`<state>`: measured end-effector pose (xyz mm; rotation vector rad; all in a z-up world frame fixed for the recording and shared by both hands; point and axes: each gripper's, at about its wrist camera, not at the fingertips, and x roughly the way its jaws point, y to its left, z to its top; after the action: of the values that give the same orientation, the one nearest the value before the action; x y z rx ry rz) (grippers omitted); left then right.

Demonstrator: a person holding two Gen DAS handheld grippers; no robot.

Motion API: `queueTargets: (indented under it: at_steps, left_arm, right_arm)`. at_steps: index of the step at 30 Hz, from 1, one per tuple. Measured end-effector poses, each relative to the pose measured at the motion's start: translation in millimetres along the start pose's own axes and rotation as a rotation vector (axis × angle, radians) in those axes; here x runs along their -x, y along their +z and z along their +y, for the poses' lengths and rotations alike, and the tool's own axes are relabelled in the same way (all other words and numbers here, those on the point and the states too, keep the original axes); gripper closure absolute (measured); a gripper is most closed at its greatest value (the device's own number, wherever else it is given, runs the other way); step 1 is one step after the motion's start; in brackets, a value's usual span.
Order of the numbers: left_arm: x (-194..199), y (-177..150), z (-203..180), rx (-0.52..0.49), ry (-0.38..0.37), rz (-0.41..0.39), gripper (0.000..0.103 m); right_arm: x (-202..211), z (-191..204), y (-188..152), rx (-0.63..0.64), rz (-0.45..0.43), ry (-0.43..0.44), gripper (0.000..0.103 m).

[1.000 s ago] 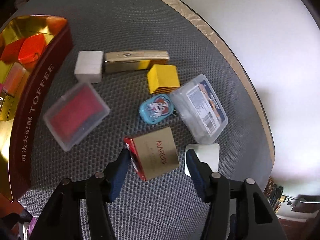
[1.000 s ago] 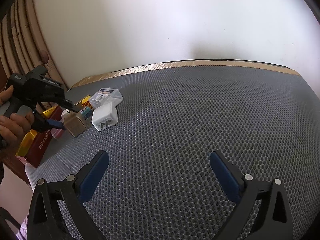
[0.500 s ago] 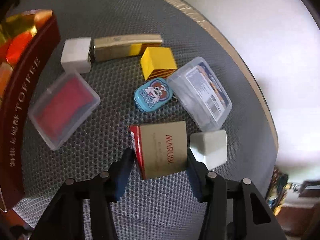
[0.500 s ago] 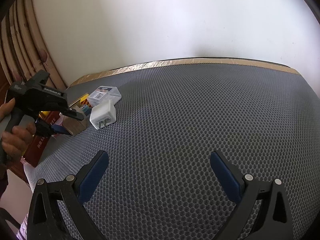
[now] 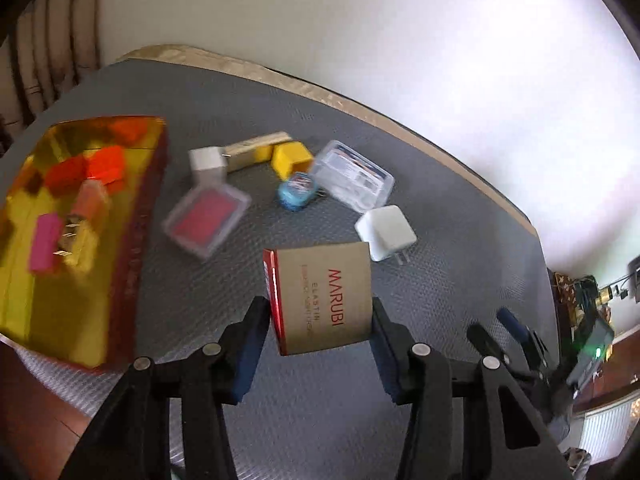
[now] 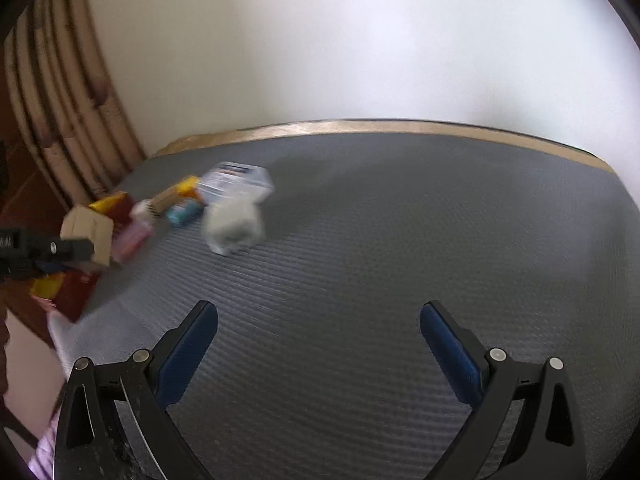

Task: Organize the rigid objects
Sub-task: 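Lift the MARUBI box over the tin with left tool while right tool grasps white charger, then release the MARUBI box in the tin with left tool while right tool carries charger over tin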

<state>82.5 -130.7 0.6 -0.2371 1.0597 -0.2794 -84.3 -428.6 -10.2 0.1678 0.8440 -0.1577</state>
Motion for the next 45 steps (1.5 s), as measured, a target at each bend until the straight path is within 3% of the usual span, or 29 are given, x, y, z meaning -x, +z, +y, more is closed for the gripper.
queueTargets:
  at_steps: [7, 14, 17, 19, 20, 26, 37, 45]
  left_arm:
    - [65.0, -7.2, 53.6, 0.028, 0.068, -0.118, 0.053]
    - [90.9, -8.1, 105.0, 0.069, 0.155, -0.165, 0.053]
    - [101.1, -7.7, 126.3, 0.097, 0.175, -0.161, 0.053]
    - [102.2, -9.3, 134.0, 0.102, 0.186, -0.152, 0.053]
    - [101.3, -9.6, 139.6, 0.106, 0.189, -0.146, 0.053]
    - [81.6, -6.5, 147.4, 0.092, 0.193, -0.115, 0.053]
    - [16.3, 10.7, 148.7, 0.066, 0.173, -0.009, 0.053]
    - [1.0, 10.4, 153.7, 0.059, 0.155, 0.034, 0.052]
  right_arm:
    - [-50.3, 47.9, 39.7, 0.084, 0.017, 0.029, 0.002]
    - [-97.3, 66.8, 58.4, 0.156, 0.078, -0.028, 0.006]
    - [-115.0, 68.6, 58.9, 0.161, 0.13, -0.043, 0.027]
    - [-123.3, 69.4, 56.7, 0.153, 0.161, -0.021, 0.055]
    - [-126.9, 72.3, 54.8, 0.168, 0.171, -0.037, 0.056]
    - [-126.9, 78.9, 50.7, 0.205, 0.165, -0.06, 0.057]
    - [-96.1, 68.1, 39.7, 0.134, 0.145, -0.032, 0.057]
    - [-74.4, 82.6, 47.2, 0.138, 0.107, -0.015, 0.057]
